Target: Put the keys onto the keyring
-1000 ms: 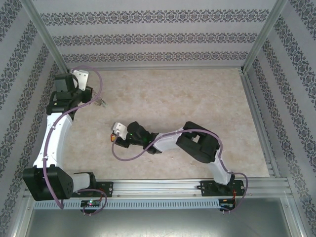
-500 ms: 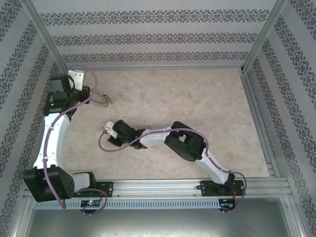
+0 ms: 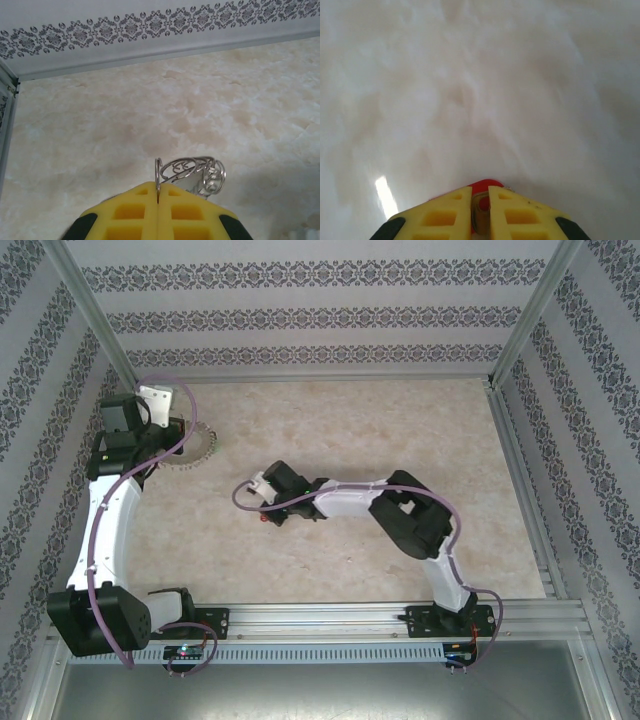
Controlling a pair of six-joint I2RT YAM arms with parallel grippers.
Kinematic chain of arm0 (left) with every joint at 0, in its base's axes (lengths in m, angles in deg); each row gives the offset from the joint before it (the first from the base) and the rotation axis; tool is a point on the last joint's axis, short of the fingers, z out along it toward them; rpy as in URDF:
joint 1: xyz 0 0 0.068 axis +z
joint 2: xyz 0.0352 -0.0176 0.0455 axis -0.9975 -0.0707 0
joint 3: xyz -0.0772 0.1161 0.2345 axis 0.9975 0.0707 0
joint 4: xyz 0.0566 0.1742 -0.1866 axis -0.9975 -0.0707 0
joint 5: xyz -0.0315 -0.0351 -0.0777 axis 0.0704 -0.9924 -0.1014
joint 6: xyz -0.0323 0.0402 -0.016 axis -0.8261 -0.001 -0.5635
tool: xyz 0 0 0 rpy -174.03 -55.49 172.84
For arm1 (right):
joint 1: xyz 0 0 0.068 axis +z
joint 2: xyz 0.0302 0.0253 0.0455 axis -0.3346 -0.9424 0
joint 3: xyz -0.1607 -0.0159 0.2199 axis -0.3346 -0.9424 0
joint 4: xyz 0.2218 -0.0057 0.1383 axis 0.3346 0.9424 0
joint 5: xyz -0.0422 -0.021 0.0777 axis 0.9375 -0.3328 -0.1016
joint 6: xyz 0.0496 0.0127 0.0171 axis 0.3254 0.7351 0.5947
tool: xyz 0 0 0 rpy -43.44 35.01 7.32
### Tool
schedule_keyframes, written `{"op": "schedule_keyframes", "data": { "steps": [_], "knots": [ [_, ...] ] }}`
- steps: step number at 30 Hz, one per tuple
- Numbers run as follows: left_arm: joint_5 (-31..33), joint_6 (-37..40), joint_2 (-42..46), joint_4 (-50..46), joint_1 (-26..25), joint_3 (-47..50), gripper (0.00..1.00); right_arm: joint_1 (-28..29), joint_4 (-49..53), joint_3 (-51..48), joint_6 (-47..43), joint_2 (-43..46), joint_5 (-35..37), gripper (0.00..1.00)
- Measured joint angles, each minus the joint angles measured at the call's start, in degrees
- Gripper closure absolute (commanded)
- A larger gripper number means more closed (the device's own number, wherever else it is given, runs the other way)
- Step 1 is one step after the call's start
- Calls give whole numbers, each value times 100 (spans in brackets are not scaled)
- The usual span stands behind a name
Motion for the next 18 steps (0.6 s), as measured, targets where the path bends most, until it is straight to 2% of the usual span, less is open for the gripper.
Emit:
{"op": "schedule_keyframes", "data": {
  "steps": [11, 16, 18],
  "knots": [
    [-623, -144, 256, 59, 0, 402, 100, -730, 433, -2804, 308, 2371, 22, 80],
    [-876, -192, 258, 160, -155, 420, 100, -1526, 546, -3432, 857, 3053, 127, 73],
    [-957, -192, 260, 212, -367, 435, 100, -1753, 706, -3456, 1064, 3248, 208, 65]
  ]
}}
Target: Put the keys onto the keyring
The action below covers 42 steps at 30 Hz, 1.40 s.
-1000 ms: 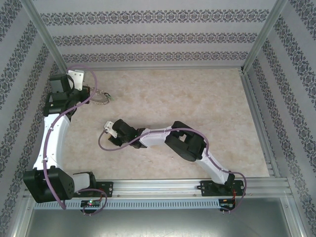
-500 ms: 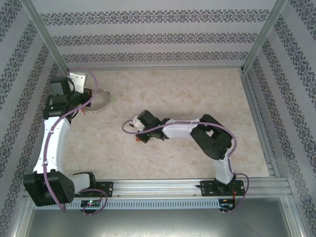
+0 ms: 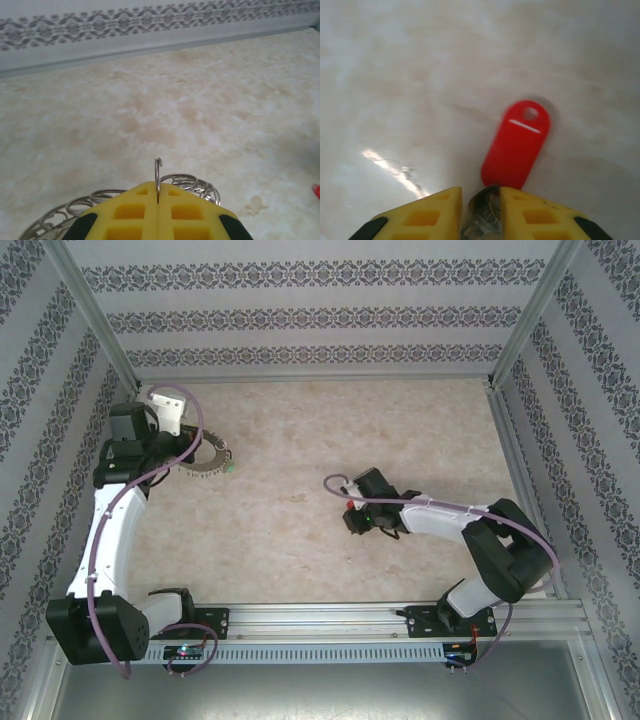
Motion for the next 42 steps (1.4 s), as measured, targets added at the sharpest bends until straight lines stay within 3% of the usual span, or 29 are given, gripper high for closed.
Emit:
{"op": "schedule_keyframes", "data": {
  "steps": [8, 11, 17, 21, 26, 35, 42],
  "knots": [
    [-514, 269, 186, 94, -1128, 452, 100, -170, 459, 20, 1668, 1451, 422, 60],
    [-752, 614, 190, 74, -1550, 525, 100, -452, 839, 37, 2459, 1851, 496, 71],
    [-1078, 1362, 254, -129, -2205, 527, 100, -1506, 2332, 734, 3703, 1207, -282, 68],
    [-1298, 1869, 407, -181, -2459, 584, 100, -1397, 2444, 612, 4881, 1255, -850, 69],
    [-1482, 2175, 605, -164, -2715, 811, 100, -1373, 2212, 455, 6017, 1460, -988, 73],
    [-1482, 2374, 511, -155, -2865, 898, 100, -1480, 1556, 446, 6116, 190, -1274, 78],
    [-1377, 2538, 492, -153, -3051, 968, 100, -1482, 1692, 647, 5751, -118, -1202, 81]
  ]
}}
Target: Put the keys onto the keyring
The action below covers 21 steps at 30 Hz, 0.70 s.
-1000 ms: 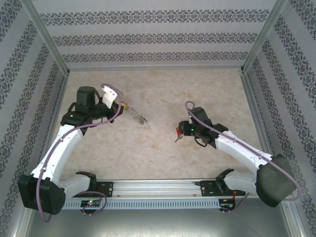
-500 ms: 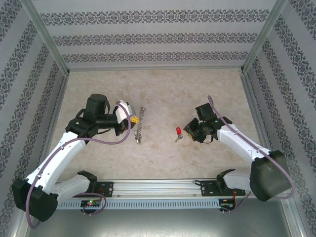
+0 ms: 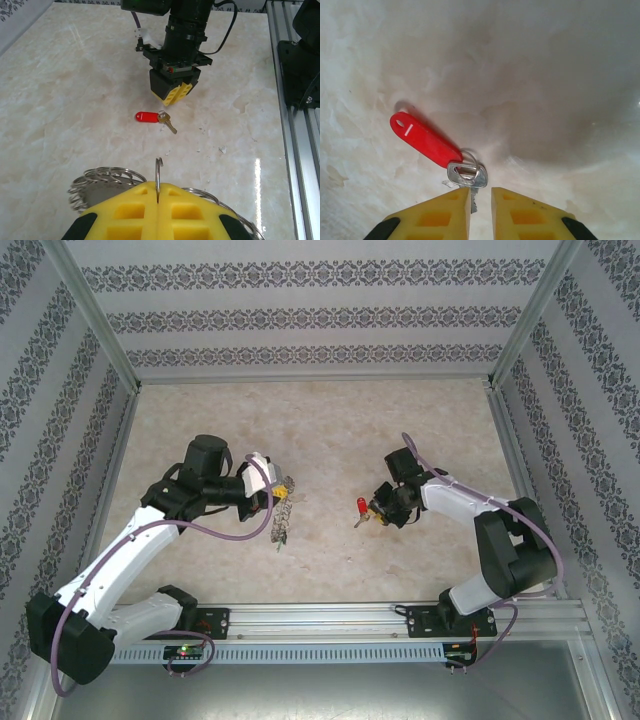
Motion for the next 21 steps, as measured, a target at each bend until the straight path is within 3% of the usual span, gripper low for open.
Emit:
{"op": "schedule_keyframes", "data": {
  "steps": [21],
  "knots": [
    [138, 68, -31, 37, -87, 107, 100, 66, -46, 297, -79, -448, 4, 81]
  ]
}}
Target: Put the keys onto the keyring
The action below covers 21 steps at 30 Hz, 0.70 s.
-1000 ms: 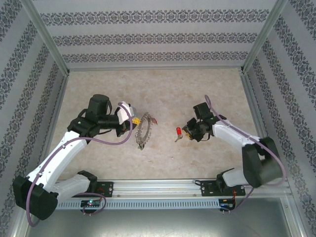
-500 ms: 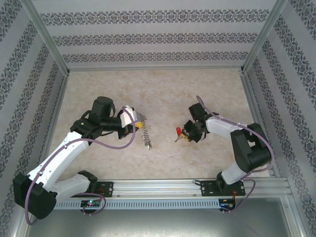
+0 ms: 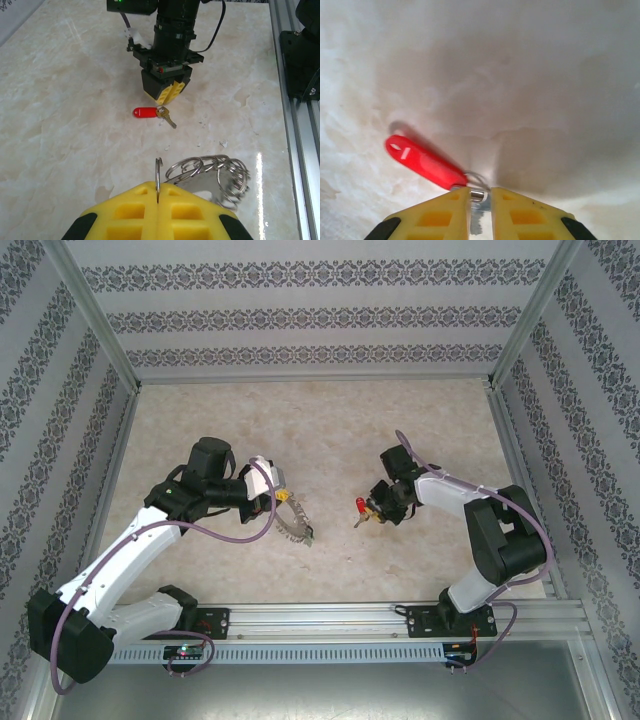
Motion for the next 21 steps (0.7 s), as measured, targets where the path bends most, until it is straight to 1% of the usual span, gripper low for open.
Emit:
{"op": "schedule_keyframes", "data": {
  "steps": [5, 15, 21],
  "knots": [
    [59, -2, 0, 0, 0, 83, 100, 101, 48, 271, -111, -15, 66, 81],
    [68, 0, 0, -2, 0, 87, 100, 140, 358, 273, -332, -149, 385, 81],
    [85, 0, 0, -2, 0, 98, 100, 251, 374, 273, -387, -186, 422, 81]
  ]
}}
